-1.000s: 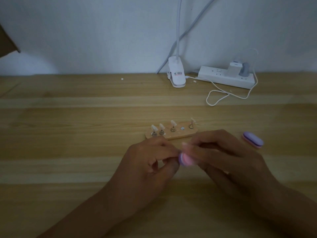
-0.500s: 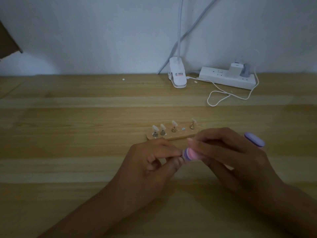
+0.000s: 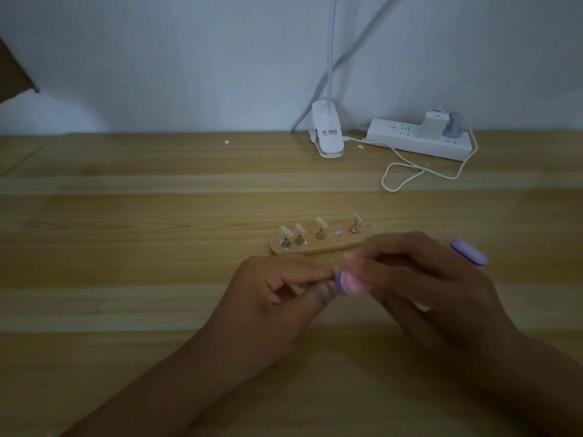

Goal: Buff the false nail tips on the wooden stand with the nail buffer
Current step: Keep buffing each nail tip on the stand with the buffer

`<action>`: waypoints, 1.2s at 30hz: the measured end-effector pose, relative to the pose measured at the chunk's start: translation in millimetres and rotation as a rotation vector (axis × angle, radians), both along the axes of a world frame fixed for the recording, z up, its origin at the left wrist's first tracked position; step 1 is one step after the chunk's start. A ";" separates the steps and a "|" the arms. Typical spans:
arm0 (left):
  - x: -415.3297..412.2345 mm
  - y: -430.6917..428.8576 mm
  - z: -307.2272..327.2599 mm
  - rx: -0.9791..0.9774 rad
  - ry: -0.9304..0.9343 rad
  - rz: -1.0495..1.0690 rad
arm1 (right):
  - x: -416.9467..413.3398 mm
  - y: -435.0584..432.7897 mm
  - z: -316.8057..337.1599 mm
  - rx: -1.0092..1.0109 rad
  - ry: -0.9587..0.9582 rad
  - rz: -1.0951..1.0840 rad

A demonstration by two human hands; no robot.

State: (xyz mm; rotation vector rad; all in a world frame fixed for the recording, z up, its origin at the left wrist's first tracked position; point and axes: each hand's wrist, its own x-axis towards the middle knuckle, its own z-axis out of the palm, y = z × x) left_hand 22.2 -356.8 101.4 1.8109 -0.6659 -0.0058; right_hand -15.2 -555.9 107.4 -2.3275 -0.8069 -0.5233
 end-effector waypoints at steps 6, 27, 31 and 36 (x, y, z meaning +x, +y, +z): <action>-1.4 0.9 0.4 -0.091 0.080 -0.035 | -5.5 10.0 -8.4 0.113 -0.057 -0.040; -3.6 4.5 3.3 -0.113 0.356 -0.162 | 12.6 -10.5 -7.5 0.029 -0.309 -0.041; -2.4 4.7 4.1 -0.117 0.352 -0.210 | 9.4 -9.3 -6.9 0.053 -0.340 -0.016; -3.5 6.6 6.0 -0.141 0.393 -0.257 | 14.3 -18.2 -10.6 0.015 -0.336 -0.104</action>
